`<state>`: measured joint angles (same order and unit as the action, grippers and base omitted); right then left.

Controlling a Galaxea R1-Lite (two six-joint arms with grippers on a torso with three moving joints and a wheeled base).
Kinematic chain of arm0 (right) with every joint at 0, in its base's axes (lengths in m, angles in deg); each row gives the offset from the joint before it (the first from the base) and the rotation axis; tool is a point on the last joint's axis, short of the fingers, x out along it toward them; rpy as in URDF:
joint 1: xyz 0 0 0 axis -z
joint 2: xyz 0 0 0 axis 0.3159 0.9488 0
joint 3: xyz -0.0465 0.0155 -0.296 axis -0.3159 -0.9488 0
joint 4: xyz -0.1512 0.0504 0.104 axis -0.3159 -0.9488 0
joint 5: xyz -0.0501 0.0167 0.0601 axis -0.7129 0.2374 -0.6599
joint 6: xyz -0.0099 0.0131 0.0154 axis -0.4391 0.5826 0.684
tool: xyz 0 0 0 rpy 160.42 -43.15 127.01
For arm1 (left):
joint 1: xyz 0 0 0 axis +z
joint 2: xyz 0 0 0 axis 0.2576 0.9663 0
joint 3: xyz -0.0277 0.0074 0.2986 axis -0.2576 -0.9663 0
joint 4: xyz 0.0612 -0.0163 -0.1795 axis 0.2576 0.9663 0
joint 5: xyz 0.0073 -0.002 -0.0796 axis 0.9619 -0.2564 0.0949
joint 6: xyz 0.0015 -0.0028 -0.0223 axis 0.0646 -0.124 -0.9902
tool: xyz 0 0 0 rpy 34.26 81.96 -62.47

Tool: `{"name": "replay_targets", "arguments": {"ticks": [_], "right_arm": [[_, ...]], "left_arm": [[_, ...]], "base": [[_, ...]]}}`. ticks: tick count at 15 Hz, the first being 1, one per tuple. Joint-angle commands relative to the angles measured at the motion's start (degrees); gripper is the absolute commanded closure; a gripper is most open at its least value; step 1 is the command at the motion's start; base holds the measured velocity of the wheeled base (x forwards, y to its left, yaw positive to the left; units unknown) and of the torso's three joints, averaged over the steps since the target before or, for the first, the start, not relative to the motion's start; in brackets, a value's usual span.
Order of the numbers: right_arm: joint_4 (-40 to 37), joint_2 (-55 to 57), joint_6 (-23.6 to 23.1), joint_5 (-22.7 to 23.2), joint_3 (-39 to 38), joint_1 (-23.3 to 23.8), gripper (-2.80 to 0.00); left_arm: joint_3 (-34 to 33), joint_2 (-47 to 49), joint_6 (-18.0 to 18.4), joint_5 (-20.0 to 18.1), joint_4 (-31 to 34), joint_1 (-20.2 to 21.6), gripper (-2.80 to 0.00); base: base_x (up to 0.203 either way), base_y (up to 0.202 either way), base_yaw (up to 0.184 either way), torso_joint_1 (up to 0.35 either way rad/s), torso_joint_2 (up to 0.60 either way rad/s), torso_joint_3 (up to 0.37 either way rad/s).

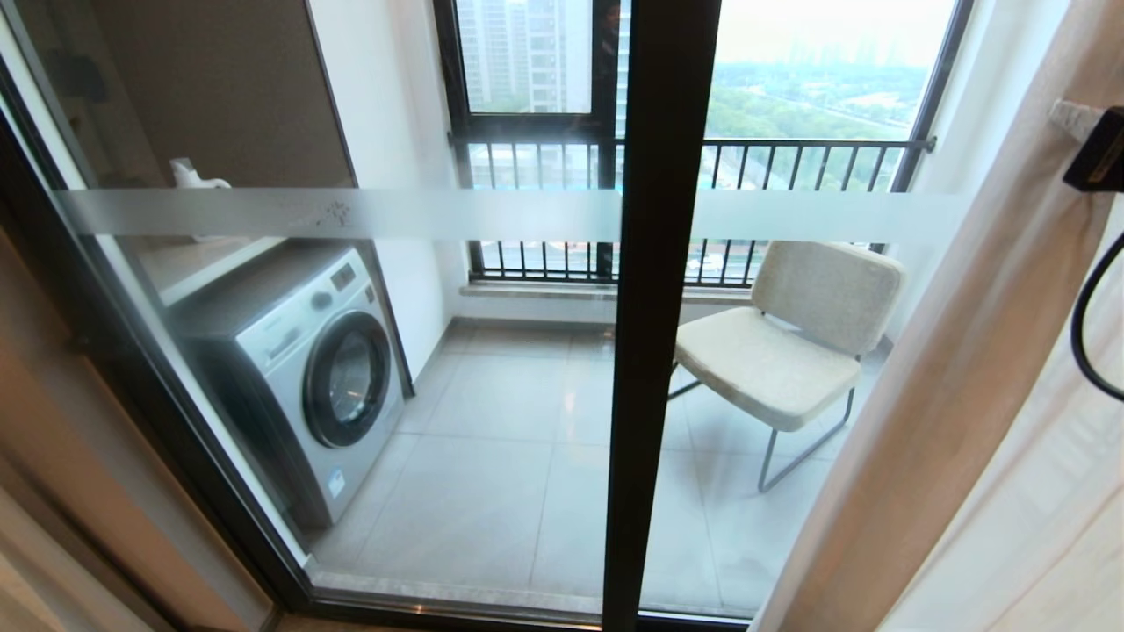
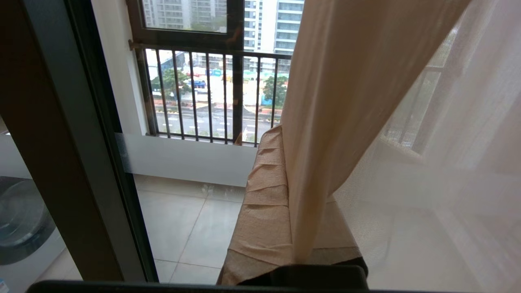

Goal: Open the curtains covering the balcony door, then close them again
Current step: Close the inner curtains on both sides

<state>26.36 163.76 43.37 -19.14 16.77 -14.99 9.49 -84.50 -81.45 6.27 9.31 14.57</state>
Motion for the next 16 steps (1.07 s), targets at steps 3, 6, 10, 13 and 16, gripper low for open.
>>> {"name": "replay_targets", "arguments": {"ticks": [3,6,10,13,16], "right_arm": [[3.48,5.6,0.04,-0.82,3.84,-0.08,0.0],[3.49,7.18,0.04,-0.91,5.82,-0.01,0.0],[3.49,8.22,0.04,-0.92,7.42,-0.01,0.0],[3.58,8.68,0.04,-0.92,7.81,0.01,0.0],[3.58,8.53,-0.04,-0.92,7.81,-0.01,0.0]], "left_arm": [[0.01,-0.02,0.01,0.0,-0.02,0.0,0.0],[0.01,-0.02,0.01,0.0,-0.02,0.0,0.0],[0.01,-0.02,0.01,0.0,-0.02,0.0,0.0],[0.01,-0.02,0.01,0.0,-0.02,0.0,0.0],[0.0,-0.02,0.1,0.0,0.07,0.0,0.0]], "base": [[0.0,0.191,0.003,0.002,0.0,0.0],[0.0,0.194,0.0,-0.001,0.0,0.002],[0.0,0.191,0.003,0.003,0.0,0.003],[0.0,0.188,0.0,0.002,0.0,0.003],[0.0,0.189,0.001,0.006,0.0,0.002]]}}
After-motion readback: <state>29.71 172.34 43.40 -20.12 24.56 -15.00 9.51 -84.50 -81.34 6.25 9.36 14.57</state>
